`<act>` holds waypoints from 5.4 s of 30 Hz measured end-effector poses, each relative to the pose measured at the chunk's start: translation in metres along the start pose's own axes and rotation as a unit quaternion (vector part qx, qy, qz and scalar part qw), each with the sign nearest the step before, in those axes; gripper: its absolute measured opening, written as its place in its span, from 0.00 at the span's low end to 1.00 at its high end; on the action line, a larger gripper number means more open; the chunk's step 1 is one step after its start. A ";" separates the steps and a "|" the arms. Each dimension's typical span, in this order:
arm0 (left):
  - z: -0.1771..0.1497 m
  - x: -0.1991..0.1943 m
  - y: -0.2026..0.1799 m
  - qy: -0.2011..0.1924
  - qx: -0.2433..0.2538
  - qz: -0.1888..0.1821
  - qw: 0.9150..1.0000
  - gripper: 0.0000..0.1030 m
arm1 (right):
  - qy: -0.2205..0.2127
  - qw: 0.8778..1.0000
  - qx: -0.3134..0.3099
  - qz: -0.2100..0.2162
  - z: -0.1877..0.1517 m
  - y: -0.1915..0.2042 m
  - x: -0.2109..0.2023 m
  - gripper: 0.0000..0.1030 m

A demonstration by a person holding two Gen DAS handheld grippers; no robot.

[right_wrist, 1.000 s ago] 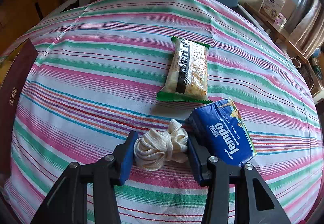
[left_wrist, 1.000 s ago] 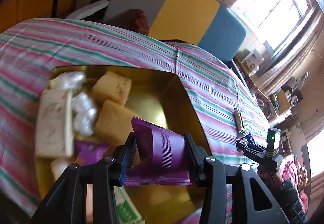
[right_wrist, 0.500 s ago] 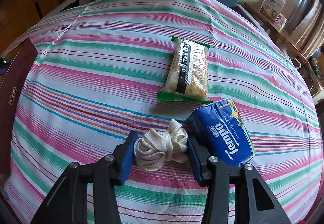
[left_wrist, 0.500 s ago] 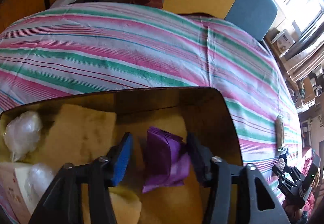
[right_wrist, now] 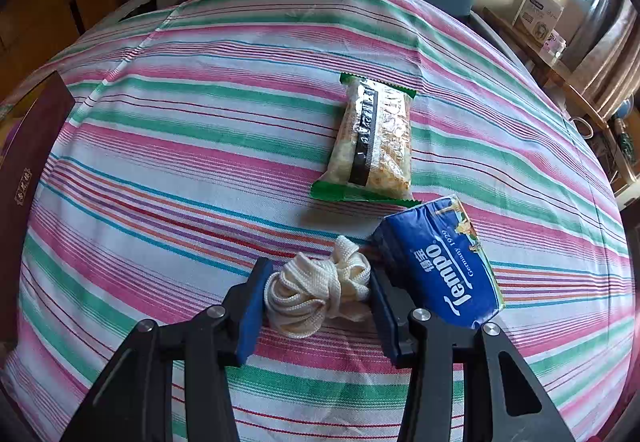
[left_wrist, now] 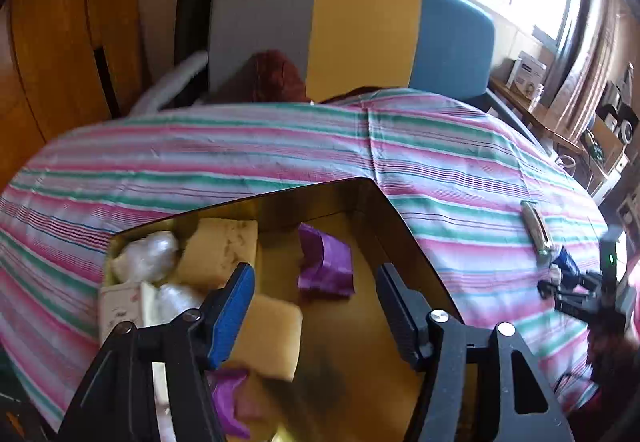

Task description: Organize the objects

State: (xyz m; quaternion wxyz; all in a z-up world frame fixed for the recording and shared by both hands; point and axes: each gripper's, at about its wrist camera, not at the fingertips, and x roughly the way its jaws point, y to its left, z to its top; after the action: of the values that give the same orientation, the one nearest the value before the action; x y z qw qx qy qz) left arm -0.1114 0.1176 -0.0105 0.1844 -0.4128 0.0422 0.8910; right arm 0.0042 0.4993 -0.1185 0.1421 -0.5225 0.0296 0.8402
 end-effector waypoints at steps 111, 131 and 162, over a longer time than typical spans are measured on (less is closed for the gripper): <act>-0.102 -0.089 0.028 0.002 -0.011 0.007 1.000 0.62 | -0.088 0.983 0.113 0.119 0.001 0.089 -0.118 0.78; -0.071 -0.074 -0.042 0.002 0.070 -0.018 0.997 0.62 | -0.131 0.949 0.286 -0.008 -0.006 -0.097 -0.091 0.81; 0.032 0.113 -0.298 0.147 0.159 -0.174 0.961 0.63 | -0.115 0.876 0.455 0.108 -0.034 -0.147 -0.080 0.82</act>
State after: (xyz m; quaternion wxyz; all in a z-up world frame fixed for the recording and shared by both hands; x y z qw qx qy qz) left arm -0.0929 0.4347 -0.0521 0.3916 -0.5053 0.1374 0.7566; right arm 0.1067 0.6165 -0.0487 0.2754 -0.2931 0.4483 0.7983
